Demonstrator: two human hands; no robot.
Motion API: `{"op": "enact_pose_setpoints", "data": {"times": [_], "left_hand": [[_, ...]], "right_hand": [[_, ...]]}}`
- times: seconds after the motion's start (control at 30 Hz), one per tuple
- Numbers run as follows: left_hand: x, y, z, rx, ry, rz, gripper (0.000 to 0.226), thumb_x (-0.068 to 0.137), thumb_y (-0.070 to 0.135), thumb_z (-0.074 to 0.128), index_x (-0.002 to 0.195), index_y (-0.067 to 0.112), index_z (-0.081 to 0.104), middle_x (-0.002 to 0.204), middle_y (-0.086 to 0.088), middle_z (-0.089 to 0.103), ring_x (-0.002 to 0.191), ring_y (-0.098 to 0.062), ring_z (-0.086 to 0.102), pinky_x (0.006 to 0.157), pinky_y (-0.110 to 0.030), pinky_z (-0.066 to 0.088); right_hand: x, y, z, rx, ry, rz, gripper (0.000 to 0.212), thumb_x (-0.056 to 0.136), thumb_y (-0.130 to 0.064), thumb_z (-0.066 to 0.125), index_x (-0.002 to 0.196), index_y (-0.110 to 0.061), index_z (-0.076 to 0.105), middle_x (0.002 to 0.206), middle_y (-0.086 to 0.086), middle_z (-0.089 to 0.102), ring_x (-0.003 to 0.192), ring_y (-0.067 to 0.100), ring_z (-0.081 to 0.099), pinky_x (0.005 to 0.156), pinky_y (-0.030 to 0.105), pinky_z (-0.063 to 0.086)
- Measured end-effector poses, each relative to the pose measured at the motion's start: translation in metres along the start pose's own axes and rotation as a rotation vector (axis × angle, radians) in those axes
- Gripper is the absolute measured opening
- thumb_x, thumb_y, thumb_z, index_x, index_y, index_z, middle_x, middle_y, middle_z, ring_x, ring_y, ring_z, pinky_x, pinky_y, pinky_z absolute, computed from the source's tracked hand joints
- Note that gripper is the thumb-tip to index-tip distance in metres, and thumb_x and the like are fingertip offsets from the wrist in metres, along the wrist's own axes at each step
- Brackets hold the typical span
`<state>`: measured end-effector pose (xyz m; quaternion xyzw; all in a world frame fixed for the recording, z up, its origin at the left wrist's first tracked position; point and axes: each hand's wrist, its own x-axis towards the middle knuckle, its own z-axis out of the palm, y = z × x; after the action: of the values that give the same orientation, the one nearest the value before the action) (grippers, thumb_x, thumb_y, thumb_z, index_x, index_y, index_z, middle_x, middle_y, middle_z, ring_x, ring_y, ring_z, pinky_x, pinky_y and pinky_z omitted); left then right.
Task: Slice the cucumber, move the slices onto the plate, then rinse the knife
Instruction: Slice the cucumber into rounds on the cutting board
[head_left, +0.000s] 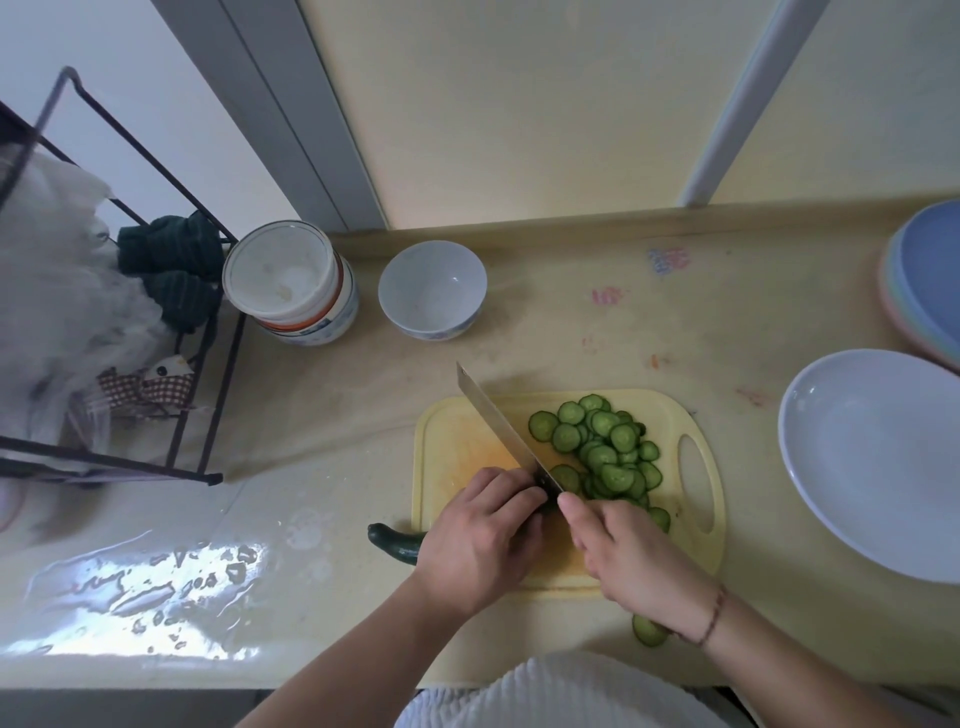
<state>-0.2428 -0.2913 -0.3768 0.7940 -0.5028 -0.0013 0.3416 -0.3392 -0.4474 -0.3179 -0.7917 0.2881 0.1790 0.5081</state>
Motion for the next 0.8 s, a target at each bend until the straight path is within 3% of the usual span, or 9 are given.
{"op": "enact_pose_setpoints", "data": {"times": [0.1,0.37,0.63,0.8], "left_hand": [[0.0,0.002,-0.002,0.001,0.002,-0.004,0.018,0.087,0.009,0.073,0.105,0.008,0.073,0.11,-0.003,0.068,0.095,-0.023,0.062,0.086,-0.029,0.054],[0.001,0.002,-0.001,0.001,0.022,-0.006,0.017,0.085,0.007,0.075,0.102,0.007,0.073,0.107,-0.003,0.067,0.092,-0.023,0.062,0.085,-0.028,0.053],[0.001,0.002,-0.001,-0.01,0.024,0.004,0.014,0.086,0.006,0.073,0.1,0.007,0.073,0.105,-0.003,0.067,0.091,-0.023,0.062,0.085,-0.027,0.052],[0.001,0.002,0.0,-0.02,0.021,-0.009,0.014,0.087,0.006,0.072,0.101,0.007,0.073,0.107,-0.003,0.067,0.091,-0.023,0.062,0.086,-0.026,0.052]], "right_hand": [[-0.002,0.003,-0.009,0.058,-0.035,0.036,0.056,0.092,-0.062,0.028,0.068,-0.015,0.047,0.038,-0.006,0.038,0.033,0.003,0.033,0.038,0.015,0.028],[-0.024,-0.006,-0.01,0.114,-0.032,0.028,0.056,0.084,-0.066,0.031,0.067,-0.015,0.047,0.038,-0.006,0.038,0.033,0.005,0.034,0.037,0.016,0.028],[-0.044,-0.006,-0.011,0.097,0.009,-0.015,0.069,0.076,-0.074,0.029,0.066,-0.008,0.046,0.044,-0.002,0.041,0.041,0.009,0.038,0.049,0.026,0.033],[-0.051,0.004,-0.011,0.087,0.016,-0.006,0.078,0.075,-0.079,0.03,0.069,-0.002,0.042,0.051,-0.001,0.035,0.046,0.012,0.031,0.051,0.03,0.028]]}}
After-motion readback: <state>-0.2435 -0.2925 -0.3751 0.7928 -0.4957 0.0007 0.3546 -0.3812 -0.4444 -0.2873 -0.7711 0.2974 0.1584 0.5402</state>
